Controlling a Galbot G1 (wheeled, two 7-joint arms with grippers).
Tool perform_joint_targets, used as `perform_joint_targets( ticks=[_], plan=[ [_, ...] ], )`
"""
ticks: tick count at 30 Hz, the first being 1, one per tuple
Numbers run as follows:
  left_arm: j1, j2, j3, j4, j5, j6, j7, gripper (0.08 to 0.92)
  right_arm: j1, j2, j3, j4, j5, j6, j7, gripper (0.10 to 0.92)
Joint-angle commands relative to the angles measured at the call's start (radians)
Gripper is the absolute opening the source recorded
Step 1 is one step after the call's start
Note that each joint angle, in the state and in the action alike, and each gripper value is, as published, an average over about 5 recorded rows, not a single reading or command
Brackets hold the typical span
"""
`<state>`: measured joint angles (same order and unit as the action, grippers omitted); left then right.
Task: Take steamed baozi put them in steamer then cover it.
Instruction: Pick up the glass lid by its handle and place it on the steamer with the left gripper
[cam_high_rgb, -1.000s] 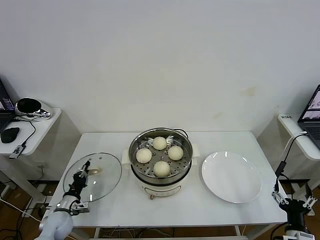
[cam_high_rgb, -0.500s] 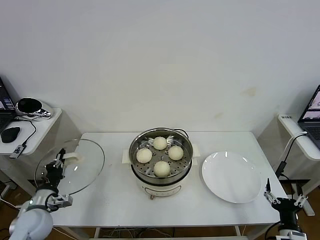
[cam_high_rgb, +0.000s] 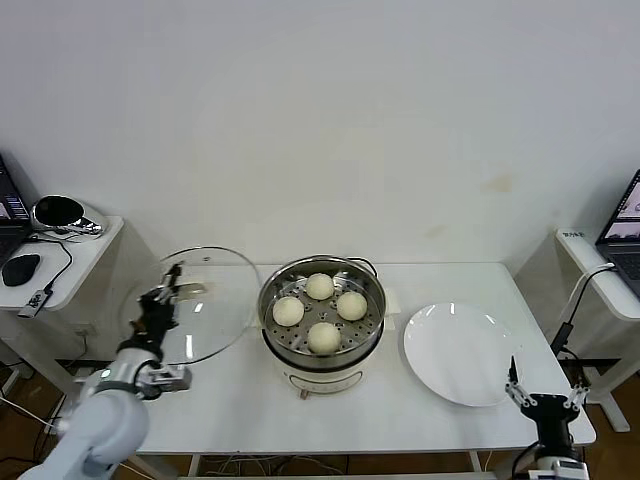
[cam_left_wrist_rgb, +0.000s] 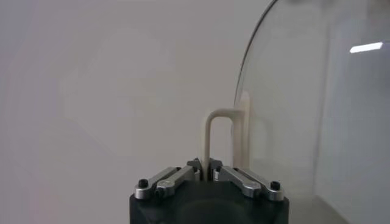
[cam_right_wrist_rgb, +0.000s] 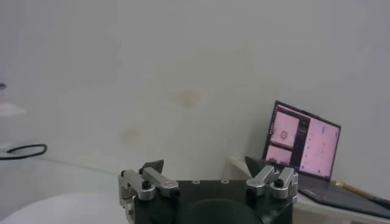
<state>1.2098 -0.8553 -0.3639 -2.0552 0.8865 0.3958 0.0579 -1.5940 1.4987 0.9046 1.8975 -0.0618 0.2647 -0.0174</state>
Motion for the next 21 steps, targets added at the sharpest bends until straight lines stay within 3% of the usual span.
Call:
perform_joint_targets(
  ticks=[1,9,21],
  plan=[
    [-0.325,-0.099,0.389,0.017,0.104,0.165,0.161,0.145,0.014,0.009,-0.031,-0.012,-0.047,-0.005,0.003,0.823],
    [-0.400,-0.249,0.499,0.105,0.213,0.169,0.209,0.145,0.027,0.010,-0.042,-0.015,-0.069,-0.015,0.005,0.823],
    [-0.395,-0.367,0.502,0.217,0.331,0.144,0.190,0.145,0.015,0.015,-0.050,-0.023,-0.078,0.001,0.007,0.823]
  ],
)
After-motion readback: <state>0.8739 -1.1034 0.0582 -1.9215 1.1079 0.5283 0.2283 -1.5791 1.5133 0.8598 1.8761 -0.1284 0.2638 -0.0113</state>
